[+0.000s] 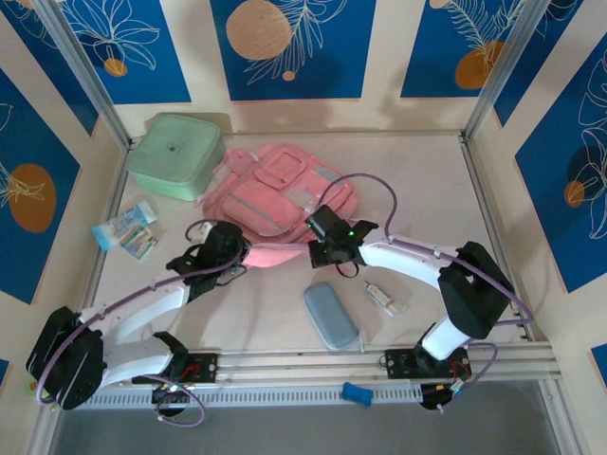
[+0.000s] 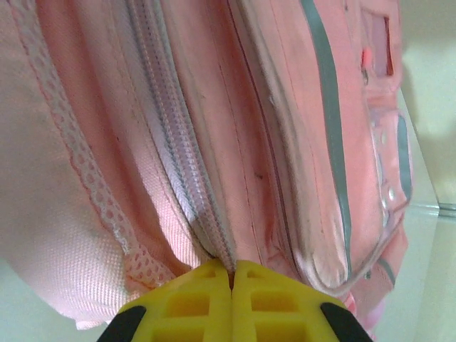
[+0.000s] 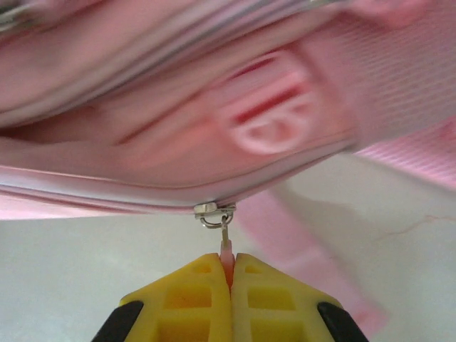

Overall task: Pack the student bag
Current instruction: Zip the student bag at the top-center of the table.

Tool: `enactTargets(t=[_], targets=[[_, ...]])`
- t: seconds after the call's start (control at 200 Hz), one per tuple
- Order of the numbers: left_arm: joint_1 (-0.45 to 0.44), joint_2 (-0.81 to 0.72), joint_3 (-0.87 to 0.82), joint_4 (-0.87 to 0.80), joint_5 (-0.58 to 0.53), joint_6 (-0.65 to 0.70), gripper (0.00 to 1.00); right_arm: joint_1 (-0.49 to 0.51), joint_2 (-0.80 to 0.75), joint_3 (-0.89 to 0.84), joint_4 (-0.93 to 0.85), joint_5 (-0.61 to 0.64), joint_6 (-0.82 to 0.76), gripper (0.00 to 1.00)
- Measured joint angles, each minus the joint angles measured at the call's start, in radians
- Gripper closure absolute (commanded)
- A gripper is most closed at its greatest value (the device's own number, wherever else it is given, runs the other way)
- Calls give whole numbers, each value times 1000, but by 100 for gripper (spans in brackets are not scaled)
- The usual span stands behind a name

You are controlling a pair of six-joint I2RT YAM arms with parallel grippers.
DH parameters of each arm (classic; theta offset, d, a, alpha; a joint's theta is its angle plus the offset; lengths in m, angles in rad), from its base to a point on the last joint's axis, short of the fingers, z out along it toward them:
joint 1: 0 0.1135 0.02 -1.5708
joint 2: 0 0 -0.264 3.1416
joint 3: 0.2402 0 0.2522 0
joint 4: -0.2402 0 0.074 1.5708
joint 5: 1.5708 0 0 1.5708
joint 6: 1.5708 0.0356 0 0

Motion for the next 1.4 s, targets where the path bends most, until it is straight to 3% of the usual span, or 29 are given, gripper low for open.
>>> enactTargets(t=[0.23, 0.365, 0.445, 0.5, 0.685, 0.81, 0.95, 1.191, 1.401], targets=[[119, -37, -13, -21, 119, 103, 100, -85, 34, 22, -1, -59, 0, 100], [160, -25, -13, -23, 151, 154, 100, -77, 37, 27, 6, -117, -4, 100], [172, -20, -12, -33, 151, 192, 74, -53, 37, 33, -3, -131, -9, 100], [177, -19, -8, -43, 151, 217, 61, -42, 35, 35, -8, -143, -13, 90], [183, -32, 49, -124, 175, 372, 48, -40, -30, 35, -55, -200, 7, 63], [173, -92, 102, -192, 192, 449, 43, -65, -110, 35, -66, -256, 31, 54], [129, -101, 182, -230, 233, 531, 42, -153, -142, 37, -68, -356, 76, 48], [-29, 62, 262, -200, 266, 609, 45, -262, -96, 104, -98, -465, 159, 43], [-45, 162, 202, -124, 278, 619, 48, -292, 8, 172, -91, -478, 265, 42]])
